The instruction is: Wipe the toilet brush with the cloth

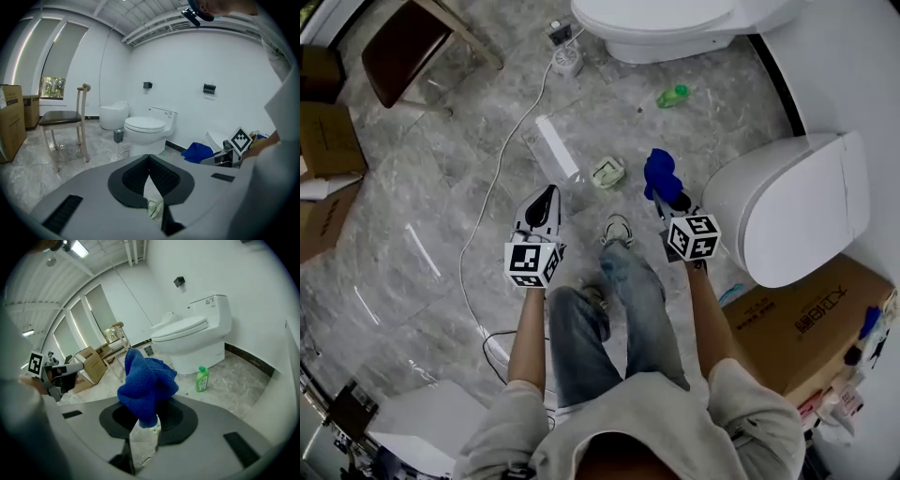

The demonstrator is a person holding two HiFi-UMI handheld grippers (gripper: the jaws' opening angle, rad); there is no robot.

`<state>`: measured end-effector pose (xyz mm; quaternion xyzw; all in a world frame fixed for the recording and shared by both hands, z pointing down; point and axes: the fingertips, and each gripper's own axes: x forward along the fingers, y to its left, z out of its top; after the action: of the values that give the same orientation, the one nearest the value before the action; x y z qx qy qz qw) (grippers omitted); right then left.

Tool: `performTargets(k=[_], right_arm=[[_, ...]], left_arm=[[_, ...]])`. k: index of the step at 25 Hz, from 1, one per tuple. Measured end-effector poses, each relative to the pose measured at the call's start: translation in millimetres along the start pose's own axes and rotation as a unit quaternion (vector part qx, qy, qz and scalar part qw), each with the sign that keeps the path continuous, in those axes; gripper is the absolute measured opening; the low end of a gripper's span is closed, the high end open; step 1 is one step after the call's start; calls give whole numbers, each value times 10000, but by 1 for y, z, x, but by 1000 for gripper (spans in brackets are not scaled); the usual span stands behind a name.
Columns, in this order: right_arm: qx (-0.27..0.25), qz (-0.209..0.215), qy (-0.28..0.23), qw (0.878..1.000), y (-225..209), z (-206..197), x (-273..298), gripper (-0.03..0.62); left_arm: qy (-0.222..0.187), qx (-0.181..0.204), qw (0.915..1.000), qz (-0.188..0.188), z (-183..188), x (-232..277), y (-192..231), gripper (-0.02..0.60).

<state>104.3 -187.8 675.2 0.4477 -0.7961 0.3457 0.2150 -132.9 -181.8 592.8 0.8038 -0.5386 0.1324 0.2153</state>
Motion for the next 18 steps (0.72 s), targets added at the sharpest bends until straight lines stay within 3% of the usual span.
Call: performTargets(k=[8,12,18], right_arm=[[-194,-31,-214,9996,58,149,-111,109],[-573,74,-494,9971,85,229,-145,109],[-984,68,-808,9918,109,310,-190,107]], left_arm=[[262,-6,9995,171,147,-64,-24,18],[170,211,9995,180,224,-71,-27,18],[-158,289,9986,409,314,-93,-27,18]])
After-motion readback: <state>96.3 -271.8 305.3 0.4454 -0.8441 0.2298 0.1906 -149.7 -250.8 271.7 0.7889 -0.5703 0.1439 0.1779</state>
